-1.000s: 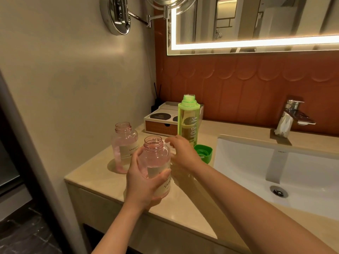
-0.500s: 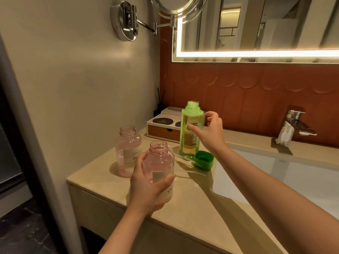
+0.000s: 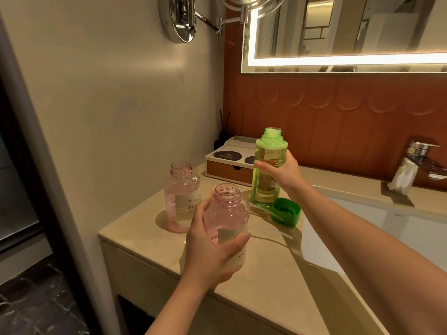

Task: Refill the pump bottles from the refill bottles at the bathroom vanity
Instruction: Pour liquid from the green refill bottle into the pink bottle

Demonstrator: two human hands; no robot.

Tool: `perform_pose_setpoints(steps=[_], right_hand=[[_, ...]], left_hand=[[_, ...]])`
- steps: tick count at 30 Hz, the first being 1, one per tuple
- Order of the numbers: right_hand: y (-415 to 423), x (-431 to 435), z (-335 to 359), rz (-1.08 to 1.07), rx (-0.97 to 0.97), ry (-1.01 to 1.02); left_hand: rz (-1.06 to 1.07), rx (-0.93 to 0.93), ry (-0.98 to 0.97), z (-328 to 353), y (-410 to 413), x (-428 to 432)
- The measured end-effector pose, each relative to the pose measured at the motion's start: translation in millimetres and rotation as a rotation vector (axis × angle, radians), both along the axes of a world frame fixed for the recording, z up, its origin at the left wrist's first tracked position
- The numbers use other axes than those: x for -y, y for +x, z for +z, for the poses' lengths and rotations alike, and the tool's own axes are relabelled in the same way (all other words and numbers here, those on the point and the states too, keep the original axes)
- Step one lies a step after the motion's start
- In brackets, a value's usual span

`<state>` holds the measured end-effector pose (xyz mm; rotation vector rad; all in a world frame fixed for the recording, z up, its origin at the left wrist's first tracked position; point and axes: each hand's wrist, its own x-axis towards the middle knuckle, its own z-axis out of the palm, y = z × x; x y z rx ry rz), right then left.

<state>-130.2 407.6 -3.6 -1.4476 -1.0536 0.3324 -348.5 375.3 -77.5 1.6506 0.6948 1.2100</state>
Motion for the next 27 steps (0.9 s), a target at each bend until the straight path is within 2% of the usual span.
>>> perform_pose_setpoints(steps=[13, 27], right_hand=[[4, -4, -3, -0.142, -0.023, 0.194], [9, 51, 55, -0.176, 0.148, 0.336]], left_hand=[[-0.009, 0.004, -0.033, -6, 1, -4], [-0.019, 0.039, -0.079, 2, 0, -1]])
